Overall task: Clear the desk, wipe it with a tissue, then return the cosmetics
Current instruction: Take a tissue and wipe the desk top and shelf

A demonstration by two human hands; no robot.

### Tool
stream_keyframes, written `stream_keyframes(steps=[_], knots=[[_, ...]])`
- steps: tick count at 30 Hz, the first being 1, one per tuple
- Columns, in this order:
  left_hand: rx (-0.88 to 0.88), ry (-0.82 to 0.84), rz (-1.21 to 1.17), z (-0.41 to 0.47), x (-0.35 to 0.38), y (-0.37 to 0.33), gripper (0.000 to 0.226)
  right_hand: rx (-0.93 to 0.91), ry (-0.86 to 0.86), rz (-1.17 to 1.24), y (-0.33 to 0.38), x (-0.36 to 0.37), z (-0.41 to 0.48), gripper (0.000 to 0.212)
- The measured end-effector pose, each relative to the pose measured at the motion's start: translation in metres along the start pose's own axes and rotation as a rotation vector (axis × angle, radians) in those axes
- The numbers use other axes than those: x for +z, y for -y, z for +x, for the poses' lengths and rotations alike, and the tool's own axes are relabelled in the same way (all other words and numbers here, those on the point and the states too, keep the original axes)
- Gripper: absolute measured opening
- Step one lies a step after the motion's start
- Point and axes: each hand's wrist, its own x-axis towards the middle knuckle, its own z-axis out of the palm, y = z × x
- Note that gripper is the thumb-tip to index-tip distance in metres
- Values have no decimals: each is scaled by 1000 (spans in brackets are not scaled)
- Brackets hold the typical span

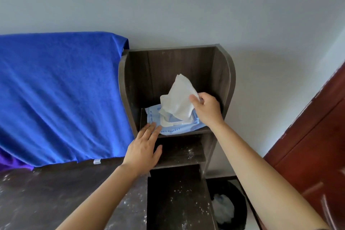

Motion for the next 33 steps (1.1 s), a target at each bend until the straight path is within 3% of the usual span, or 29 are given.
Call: stream_keyframes(steps=[2,4,13,19,21,24,26,33], knots=[[-6,15,-11,0,-1,2,64,37,89,-284,-7,4,-6,19],[-4,16,-21,0,-2,3,64,39,57,-364,-10,9,-14,17],[13,16,-61,-1,-1,6,65,32,-168,133,6,3,-24,21],[15,17,-64,0,0,6,65,-427,-491,40,32,-8,-26,15],[18,17,-67,0,0,6,65,-518,-415,-77,25,-4,-33,19],[16,28,-56,0,0,6,66,-225,87,-211,2,6,-45,39],[9,31,-53,0,-1,6,66,-74,282,-287,-18,12,-49,39],[-2,26,-47,0,0,5,65,-89,213,-249,-26,13,-49,22]])
